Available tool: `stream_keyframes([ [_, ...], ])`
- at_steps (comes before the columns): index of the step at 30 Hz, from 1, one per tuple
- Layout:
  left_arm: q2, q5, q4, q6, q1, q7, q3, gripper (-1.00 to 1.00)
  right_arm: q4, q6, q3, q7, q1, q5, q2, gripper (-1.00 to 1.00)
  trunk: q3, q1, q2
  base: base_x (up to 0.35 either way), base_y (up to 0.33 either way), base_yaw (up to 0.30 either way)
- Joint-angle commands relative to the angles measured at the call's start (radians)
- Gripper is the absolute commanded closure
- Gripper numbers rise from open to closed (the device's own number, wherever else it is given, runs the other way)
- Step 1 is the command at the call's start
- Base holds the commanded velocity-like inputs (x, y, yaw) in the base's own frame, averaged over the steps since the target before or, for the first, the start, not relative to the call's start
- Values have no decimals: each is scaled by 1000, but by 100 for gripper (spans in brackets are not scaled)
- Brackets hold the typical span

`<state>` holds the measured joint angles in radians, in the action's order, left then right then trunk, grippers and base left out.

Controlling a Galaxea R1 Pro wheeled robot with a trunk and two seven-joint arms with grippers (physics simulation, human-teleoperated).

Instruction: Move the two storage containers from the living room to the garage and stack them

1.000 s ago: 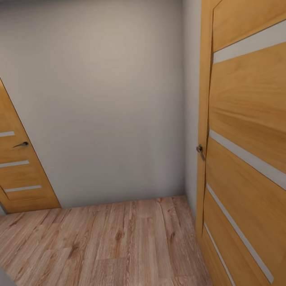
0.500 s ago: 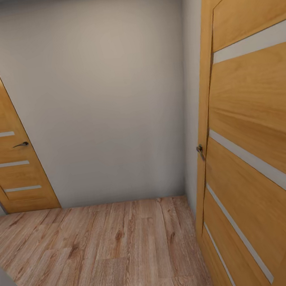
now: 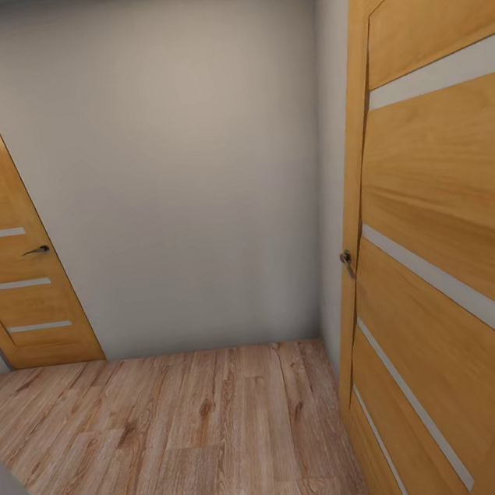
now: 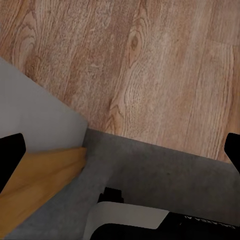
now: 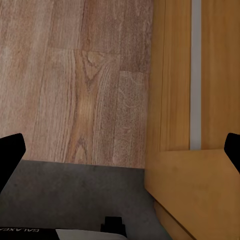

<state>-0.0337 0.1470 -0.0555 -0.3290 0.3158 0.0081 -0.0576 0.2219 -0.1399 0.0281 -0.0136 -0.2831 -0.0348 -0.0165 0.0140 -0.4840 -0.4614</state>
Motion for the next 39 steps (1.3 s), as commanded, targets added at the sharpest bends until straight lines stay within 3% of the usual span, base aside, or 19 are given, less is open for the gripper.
stream_keyframes([
  [1,0,0,-4,-7,2,0,-5,-100,-1,-3,3,-1,-1,-4,0,-100,1,0,-2,0,0,0],
  [28,0,0,-4,-7,2,0,-5,-100,-1,-3,4,0,-1,-4,0,-100,-4,0,-2,3,0,0],
  [39,-1,0,-4,-6,2,0,-5,-100,-1,-3,3,0,-1,-4,0,-100,-4,0,-2,228,0,0],
])
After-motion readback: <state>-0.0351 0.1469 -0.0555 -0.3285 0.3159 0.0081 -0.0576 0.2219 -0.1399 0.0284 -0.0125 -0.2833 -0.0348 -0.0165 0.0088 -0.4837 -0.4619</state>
